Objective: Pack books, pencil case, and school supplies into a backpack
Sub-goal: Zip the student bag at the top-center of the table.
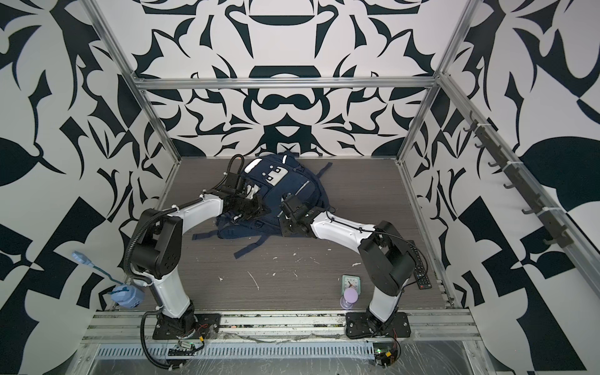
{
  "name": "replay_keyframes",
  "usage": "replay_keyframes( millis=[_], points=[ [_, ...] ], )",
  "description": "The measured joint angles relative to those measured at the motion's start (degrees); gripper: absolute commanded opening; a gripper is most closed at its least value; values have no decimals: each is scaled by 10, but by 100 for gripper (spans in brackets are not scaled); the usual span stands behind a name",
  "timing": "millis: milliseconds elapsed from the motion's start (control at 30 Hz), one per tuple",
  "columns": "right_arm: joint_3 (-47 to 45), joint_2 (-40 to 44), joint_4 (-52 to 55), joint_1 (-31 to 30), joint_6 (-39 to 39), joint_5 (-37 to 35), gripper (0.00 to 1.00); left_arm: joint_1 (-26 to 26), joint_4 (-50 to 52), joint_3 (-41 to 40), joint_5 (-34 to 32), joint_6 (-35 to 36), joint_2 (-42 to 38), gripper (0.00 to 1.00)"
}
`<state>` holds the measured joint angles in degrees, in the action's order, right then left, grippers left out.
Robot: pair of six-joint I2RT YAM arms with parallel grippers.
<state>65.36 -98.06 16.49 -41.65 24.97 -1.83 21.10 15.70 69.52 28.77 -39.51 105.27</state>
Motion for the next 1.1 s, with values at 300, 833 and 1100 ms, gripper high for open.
replay_keyframes(
  millis=[300, 833, 1100],
  points=[
    [-23, 31, -13, 76, -20, 53, 0, -6, -3, -2, 2, 4, -10, 0],
    [-23, 4, -58, 29, 7, 61, 0, -44, 49, 60, -7, 1, 20, 4],
    [84, -94, -41, -48, 21, 37, 0, -78, 65, 164, -56, -3, 77, 32]
  ],
)
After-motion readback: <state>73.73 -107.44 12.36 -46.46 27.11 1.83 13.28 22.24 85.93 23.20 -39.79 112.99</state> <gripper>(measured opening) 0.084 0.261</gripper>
